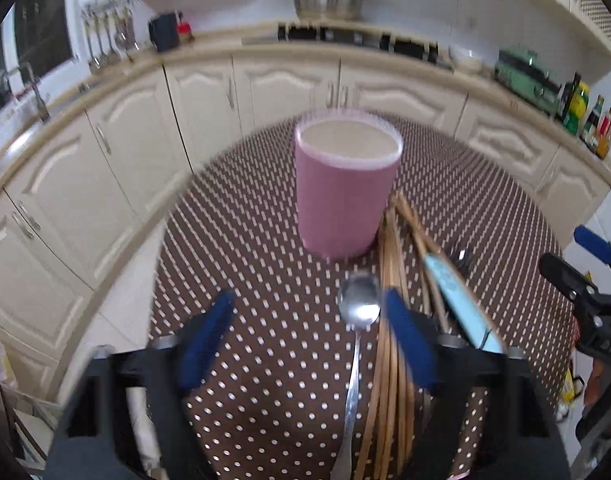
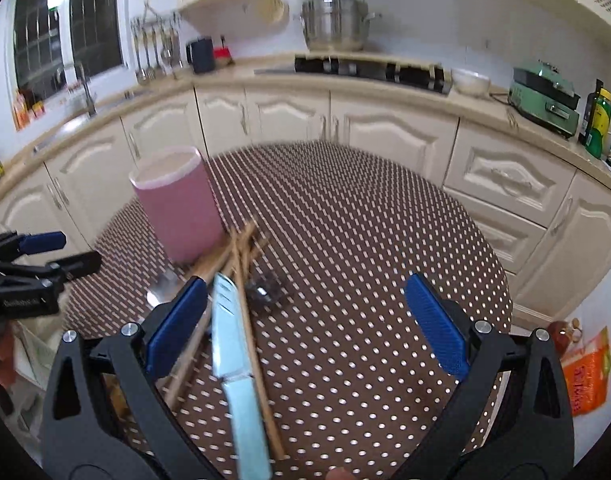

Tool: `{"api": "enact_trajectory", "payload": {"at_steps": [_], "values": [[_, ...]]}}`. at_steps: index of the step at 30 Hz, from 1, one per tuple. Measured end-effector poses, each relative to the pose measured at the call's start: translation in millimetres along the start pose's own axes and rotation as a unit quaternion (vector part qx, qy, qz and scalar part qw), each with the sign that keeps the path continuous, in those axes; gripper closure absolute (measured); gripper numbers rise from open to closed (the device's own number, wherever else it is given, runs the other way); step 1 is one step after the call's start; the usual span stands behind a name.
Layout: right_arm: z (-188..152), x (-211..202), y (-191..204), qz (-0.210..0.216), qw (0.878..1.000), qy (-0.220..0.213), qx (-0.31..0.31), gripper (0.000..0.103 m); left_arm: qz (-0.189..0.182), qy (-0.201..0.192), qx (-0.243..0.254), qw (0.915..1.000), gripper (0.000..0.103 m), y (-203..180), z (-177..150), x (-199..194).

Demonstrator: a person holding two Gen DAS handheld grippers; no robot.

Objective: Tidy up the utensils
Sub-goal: 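Grasp the silver spoon with the left tool while the right tool grasps the light blue knife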

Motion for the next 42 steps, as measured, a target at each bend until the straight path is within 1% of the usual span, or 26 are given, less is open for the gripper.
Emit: {"api": "enact_trajectory", "payload": {"at_steps": [1,3,7,10,12,16,18,20,23,24,25,26,28,29,30,33,34,35,36,38,42], "values": [[-3.6,7.1,-0.7,-0.009,1.000,0.010,-0.008,0.006,-0.013,0.019,-0.003,0.9997,0.046,-1.3,-4.7,10.0],[-9.3,17.3,-1.2,-0.012,0.999,0.027,-0.017,0.006,-0.025,0.050,0.009,0.9984,0.050,-9.3,-14.8,27.1],[-13.5,26.8,-2.8,-0.006,0.998,0.052,-0.023,0.006,-0.036,0.077,0.040,0.9956,0.052,-24.9,-24.9,41.8],[-13.5,29.0,-3.8,0.000,0.998,0.062,-0.022,0.006,-0.026,0.096,0.050,0.9938,0.055,-27.8,-29.4,50.0],[-12.7,29.1,-4.3,0.005,0.998,0.064,-0.022,0.006,-0.018,0.103,0.057,0.9928,0.056,-27.8,-28.8,54.0],[-11.3,30.0,-4.3,0.014,0.997,0.072,-0.024,0.006,-0.014,0.114,0.064,0.9913,0.056,-28.4,-20.5,57.4],[-11.0,31.7,-3.8,0.014,0.996,0.078,-0.028,0.006,-0.007,0.121,0.078,0.9896,0.056,-32.8,-18.4,58.0],[-10.6,33.1,-3.8,0.013,0.996,0.082,-0.032,0.006,-0.014,0.132,0.087,0.9873,0.056,-37.6,-19.8,60.5],[-8.6,34.9,-6.3,0.016,0.995,0.088,-0.031,0.006,-0.008,0.131,0.090,0.9873,0.057,-41.8,-18.4,59.5],[-9.0,35.4,-6.2,0.016,0.995,0.089,-0.031,0.006,-0.012,0.129,0.088,0.9877,0.064,-41.7,-18.6,60.0],[-8.6,37.0,-6.5,0.016,0.995,0.093,-0.032,0.006,-0.024,0.126,0.086,0.9881,0.077,-43.7,-18.8,60.6],[-8.3,38.6,-6.9,0.016,0.995,0.096,-0.034,0.006,-0.033,0.122,0.088,0.9881,0.082,-47.3,-18.7,60.4],[-8.4,42.8,-7.3,0.013,0.994,0.104,-0.039,0.006,-0.037,0.120,0.092,0.9878,0.093,-52.6,-17.1,60.6],[-8.9,47.7,-8.2,0.011,0.992,0.116,-0.042,0.006,-0.041,0.119,0.092,0.9877,0.096,-54.7,-16.0,60.8],[-9.5,51.3,-8.9,0.011,0.991,0.128,-0.043,0.008,-0.045,0.119,0.092,0.9877,0.099,-55.8,-15.4,60.7],[-11.0,56.8,-8.3,0.020,0.987,0.155,-0.047,0.016,-0.050,0.113,0.082,0.9889,0.099,-55.9,-15.1,58.0],[-11.4,57.5,-7.6,0.023,0.985,0.162,-0.049,0.021,-0.052,0.110,0.075,0.9897,0.099,-54.9,-15.6,56.2],[-11.8,57.6,-6.9,0.027,0.984,0.167,-0.051,0.029,-0.053,0.108,0.071,0.9902,0.099,-54.7,-18.8,53.6],[-11.4,57.3,-4.8,0.035,0.983,0.175,-0.051,0.032,-0.053,0.106,0.068,0.9907,0.099,-52.4,-23.2,50.1],[-12.6,55.4,1.7,0.046,0.980,0.183,-0.057,0.044,-0.053,0.103,0.061,0.9914,0.099,-51.6,-30.8,42.7],[-22.9,47.2,23.1,0.071,0.974,0.199,-0.085,0.052,-0.054,0.097,0.049,0.9926,0.099,-47.9,-38.2,38.1]]}}
Point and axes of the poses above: each gripper's, at about its wrist camera, not at the fingertips, and x roughly the way its jaws point, y to its left, z to its top, the point moved 4 cm from there along x, roughly the way its jaws point, and after that the axes turned 14 degrees about x, right-handed, at the moved point
